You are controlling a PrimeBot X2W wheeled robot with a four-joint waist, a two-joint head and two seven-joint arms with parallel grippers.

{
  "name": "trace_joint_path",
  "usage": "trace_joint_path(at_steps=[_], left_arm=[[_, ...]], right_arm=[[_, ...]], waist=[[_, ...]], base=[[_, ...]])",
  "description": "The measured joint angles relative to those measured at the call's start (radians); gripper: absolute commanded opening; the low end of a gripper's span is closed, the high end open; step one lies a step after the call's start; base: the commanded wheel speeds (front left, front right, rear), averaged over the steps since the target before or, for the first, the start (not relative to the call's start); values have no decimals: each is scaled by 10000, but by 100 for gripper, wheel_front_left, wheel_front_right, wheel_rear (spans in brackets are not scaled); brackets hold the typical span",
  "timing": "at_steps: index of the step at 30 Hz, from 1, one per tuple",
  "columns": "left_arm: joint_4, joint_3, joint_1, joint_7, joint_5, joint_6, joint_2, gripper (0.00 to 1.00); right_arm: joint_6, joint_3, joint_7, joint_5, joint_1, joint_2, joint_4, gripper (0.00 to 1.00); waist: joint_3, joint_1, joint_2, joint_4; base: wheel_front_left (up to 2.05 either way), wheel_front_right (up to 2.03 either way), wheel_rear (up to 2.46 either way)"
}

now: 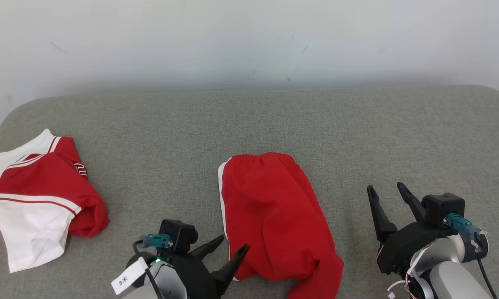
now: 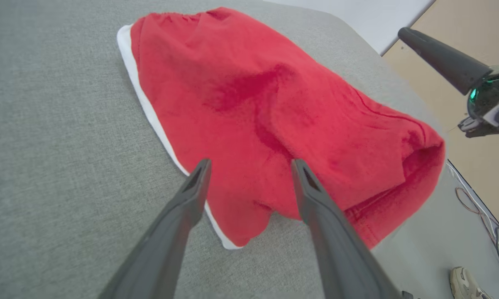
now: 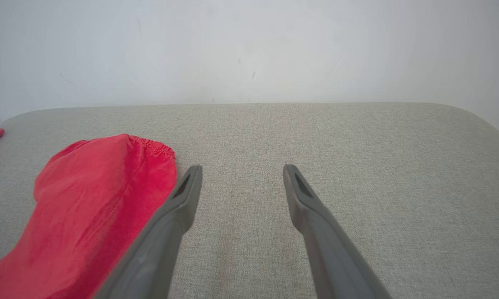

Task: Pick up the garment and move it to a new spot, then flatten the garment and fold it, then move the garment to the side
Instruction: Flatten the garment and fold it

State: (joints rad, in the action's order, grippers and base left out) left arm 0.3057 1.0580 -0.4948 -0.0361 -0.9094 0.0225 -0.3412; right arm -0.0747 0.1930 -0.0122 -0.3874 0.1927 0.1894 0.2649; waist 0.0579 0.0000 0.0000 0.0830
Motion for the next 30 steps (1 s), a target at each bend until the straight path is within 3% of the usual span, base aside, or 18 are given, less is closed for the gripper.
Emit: trace_joint_path(at_steps=[10,20,30], left_arm=[[828,167,436,-222,-176,169,-46,100],[1638,221,662,-439,-602,109,376,100],[2326,119,492,-416,-748,-33,1195,100]], right_arm=[[44,15,-13,0,-3,-10,4,100],[134,280,6,0,68,-134,21,100],[130,111,4,0,43,2,46,100]], waist=[[8,0,0,32],[59,0,0,-128],[138,0,1,-448]], base=[[0,0,0],[0,0,0],[0,0,0]])
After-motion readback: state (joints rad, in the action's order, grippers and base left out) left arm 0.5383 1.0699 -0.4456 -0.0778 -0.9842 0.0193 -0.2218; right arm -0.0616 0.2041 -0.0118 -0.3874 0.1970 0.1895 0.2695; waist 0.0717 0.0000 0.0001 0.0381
